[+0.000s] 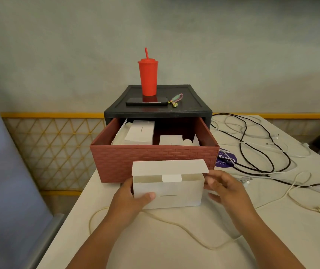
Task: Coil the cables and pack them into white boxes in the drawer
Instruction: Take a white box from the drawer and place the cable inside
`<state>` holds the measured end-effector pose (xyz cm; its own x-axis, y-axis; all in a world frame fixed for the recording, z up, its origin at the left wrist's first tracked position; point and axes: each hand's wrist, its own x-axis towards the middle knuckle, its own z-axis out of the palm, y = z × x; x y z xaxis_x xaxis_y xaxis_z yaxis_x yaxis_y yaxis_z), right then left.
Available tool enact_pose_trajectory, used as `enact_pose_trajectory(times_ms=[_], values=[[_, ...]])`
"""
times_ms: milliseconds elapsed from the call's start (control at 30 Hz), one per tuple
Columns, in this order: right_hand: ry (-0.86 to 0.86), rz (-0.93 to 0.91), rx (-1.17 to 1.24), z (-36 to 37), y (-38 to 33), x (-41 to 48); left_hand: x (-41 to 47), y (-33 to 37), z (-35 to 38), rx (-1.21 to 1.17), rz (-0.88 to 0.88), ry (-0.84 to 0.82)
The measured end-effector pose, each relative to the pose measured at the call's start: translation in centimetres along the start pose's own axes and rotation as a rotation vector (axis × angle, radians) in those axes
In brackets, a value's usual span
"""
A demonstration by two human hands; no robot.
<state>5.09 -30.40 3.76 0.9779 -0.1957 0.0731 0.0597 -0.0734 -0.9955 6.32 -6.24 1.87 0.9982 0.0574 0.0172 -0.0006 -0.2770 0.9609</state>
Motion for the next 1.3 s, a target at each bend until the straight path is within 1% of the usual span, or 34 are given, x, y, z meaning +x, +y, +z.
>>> enact_pose_trajectory(times_ms=[67,133,233,333,433,500,733,933,1167,1300], values=[[0.163,-0.051,-0.029,-0.2,-0.4,0.7,0.1,0.1,-0.3,-0.039,-0.012,0.019],[0.245,-0.117,-0.125,-0.1,-1.1,1.5,0.4,0.2,-0.7,-0.069,-0.004,0.041],[0.227,-0.184,-0.31,0.2,-2.2,2.8,0.6,0.4,-0.9,-0.055,0.0,0.029],[0.202,-0.186,-0.499,0.6,-2.9,3.9,0.6,0.4,-0.8,-0.065,0.003,0.026],[0.187,-0.201,-0.634,0.6,-3.0,4.5,0.7,0.4,-0.6,-0.065,0.013,0.023],[0.181,-0.221,-0.683,0.4,-2.9,4.8,0.8,0.4,-0.4,-0.061,0.003,0.017],[0.153,-0.204,-0.604,0.8,-2.8,6.9,1.3,0.4,-0.3,-0.088,0.012,-0.021],[0.143,-0.193,-0.664,1.1,-2.7,9.4,2.8,0.5,-0.6,-0.178,0.021,-0.047],[0.158,-0.17,-0.638,1.7,-2.9,12.1,4.9,0.9,-1.4,-0.213,0.049,-0.039],[0.139,-0.151,-0.629,2.0,-3.0,13.4,6.3,0.9,-1.7,-0.213,0.045,-0.035]])
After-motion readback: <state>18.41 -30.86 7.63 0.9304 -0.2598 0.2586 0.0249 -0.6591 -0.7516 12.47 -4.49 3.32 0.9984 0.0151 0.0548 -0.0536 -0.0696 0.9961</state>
